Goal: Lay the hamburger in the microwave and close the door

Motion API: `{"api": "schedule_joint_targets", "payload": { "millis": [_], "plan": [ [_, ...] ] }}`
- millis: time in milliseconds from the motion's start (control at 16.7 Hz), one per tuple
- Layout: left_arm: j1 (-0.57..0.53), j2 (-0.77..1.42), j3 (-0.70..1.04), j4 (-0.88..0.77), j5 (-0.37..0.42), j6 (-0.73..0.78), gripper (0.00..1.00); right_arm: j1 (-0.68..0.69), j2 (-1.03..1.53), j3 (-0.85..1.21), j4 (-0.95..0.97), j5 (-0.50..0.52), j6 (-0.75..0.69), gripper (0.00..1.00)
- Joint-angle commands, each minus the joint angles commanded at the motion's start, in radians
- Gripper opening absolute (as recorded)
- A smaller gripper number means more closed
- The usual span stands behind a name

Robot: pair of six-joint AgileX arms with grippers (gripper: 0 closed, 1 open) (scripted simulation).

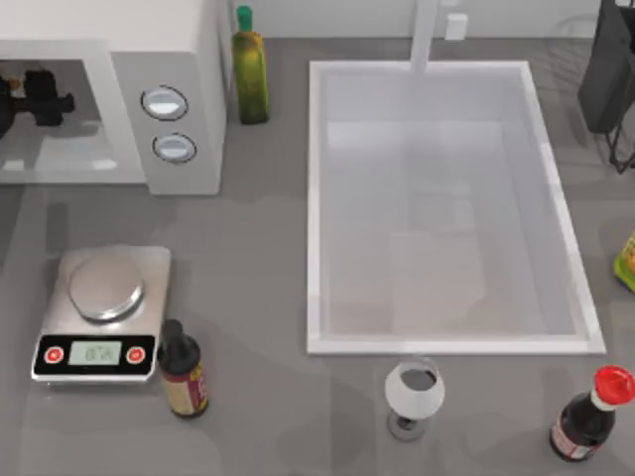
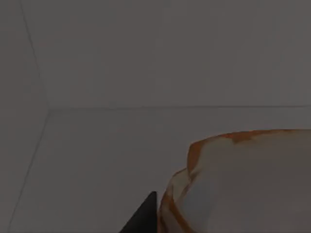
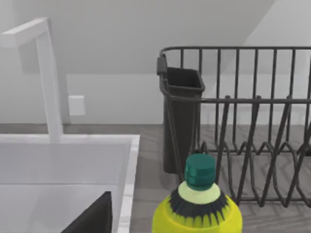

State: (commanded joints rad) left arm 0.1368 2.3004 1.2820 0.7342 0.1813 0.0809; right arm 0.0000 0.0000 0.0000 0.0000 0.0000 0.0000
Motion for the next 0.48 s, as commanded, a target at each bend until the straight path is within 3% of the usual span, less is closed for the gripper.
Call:
{"api": "schedule_joint_targets", "payload": {
  "millis": [480],
  "plan": [
    [-0.029, 0.201, 0.374, -0.162, -0.022, -0.016, 0.0, 0.0, 0.0, 0.0, 0.0, 0.0, 0.0, 1.0]
  ]
}}
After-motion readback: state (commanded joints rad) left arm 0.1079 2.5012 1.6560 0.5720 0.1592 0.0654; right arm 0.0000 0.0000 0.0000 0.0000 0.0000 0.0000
